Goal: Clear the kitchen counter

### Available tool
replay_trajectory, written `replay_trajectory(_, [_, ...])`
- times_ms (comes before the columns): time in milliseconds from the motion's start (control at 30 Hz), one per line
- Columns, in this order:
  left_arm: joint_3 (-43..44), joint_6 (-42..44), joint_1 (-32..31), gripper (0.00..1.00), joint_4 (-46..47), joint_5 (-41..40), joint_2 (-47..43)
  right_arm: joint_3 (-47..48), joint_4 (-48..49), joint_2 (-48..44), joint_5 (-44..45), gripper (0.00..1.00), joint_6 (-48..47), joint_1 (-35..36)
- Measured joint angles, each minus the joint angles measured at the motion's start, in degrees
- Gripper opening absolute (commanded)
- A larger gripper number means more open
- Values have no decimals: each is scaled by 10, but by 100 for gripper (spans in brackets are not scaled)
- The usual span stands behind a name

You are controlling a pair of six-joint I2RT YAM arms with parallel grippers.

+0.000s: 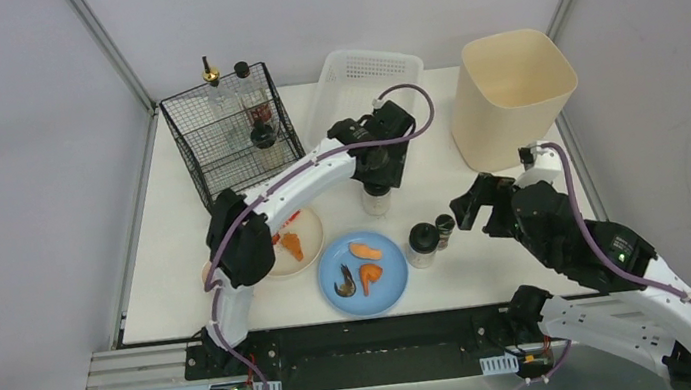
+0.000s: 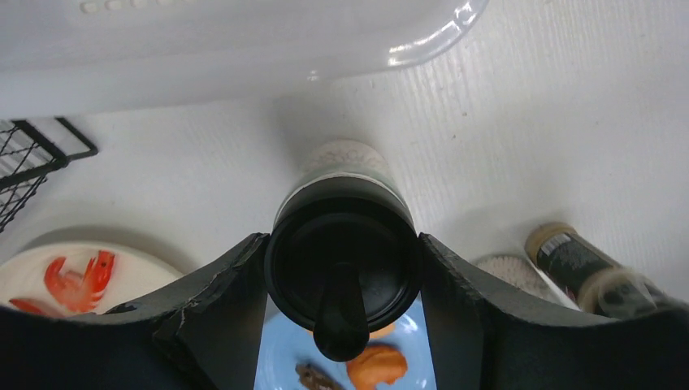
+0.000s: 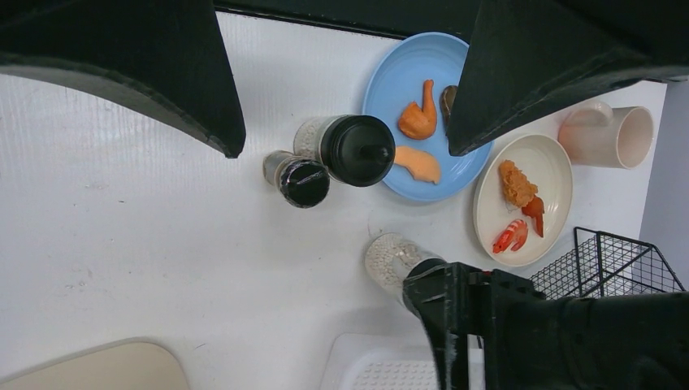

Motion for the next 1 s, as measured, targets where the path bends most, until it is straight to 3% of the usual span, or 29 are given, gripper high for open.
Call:
replay_trajectory(367, [-10,14,0,0,-42,-21,-173,0,17,36,-4,99,1,0])
replay_trajectory(567, [-3,27,17,0,-61,-42,-211,1,25,50,-14,99,1,0])
replay_trajectory(867, [10,42,144,0,-83,-42,-236,-4,39,52,-24,99,6,0])
replay_trajectory(1000, [37,57,170,1,-91,-74,-242,-14,49,52,-33,99,10,0])
